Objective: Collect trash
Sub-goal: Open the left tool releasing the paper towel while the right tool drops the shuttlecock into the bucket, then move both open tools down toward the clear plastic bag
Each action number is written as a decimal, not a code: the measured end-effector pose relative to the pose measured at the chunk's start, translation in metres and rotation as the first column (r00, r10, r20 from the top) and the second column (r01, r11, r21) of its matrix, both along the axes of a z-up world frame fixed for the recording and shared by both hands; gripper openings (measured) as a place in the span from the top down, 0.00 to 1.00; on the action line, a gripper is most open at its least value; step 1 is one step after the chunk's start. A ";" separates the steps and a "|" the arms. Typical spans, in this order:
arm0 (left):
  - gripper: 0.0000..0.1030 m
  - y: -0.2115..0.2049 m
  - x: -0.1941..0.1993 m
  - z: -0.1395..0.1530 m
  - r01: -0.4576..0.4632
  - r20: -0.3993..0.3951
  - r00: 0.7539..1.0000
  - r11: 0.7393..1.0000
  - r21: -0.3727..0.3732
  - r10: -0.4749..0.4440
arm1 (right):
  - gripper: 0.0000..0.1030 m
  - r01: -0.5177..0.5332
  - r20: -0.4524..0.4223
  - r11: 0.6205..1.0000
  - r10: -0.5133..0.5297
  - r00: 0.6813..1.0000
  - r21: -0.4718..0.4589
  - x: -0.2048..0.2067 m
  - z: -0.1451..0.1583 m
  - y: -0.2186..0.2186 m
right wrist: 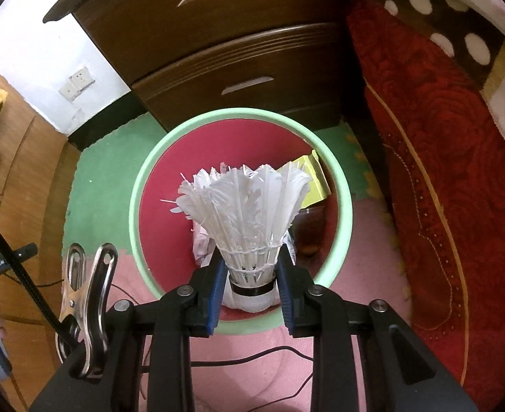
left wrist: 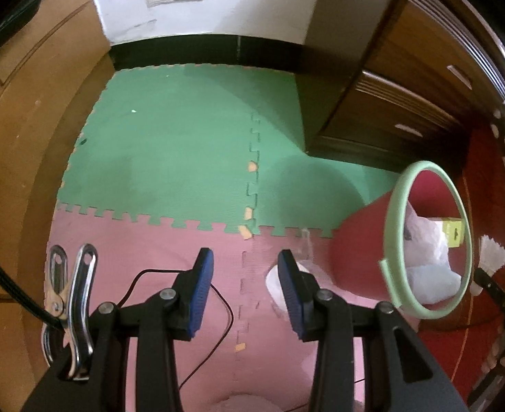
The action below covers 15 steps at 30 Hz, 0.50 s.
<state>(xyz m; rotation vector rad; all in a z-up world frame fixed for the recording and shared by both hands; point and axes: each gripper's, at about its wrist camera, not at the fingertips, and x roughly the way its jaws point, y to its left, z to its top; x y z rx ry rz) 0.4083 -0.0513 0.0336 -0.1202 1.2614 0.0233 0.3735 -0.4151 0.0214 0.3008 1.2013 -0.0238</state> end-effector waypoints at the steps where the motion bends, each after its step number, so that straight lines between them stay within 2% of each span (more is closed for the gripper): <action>1: 0.61 0.003 0.000 -0.002 -0.003 -0.003 1.000 1.000 0.002 0.003 | 0.73 0.001 -0.002 1.000 -0.001 1.000 -0.004 0.001 -0.001 0.001; 4: 0.61 0.007 -0.003 -0.007 -0.008 -0.013 1.000 1.000 0.003 0.008 | 0.72 0.010 -0.010 1.000 -0.010 1.000 -0.023 0.003 -0.003 0.003; 8: 0.61 0.007 -0.006 -0.015 -0.003 -0.026 1.000 1.000 0.004 0.003 | 0.63 0.016 -0.014 0.999 -0.016 1.000 -0.049 0.005 -0.004 0.004; 15: 0.61 0.006 -0.009 -0.028 0.017 -0.042 0.999 1.000 0.000 -0.017 | 0.57 0.019 0.008 0.998 -0.019 1.000 -0.053 -0.001 -0.001 0.009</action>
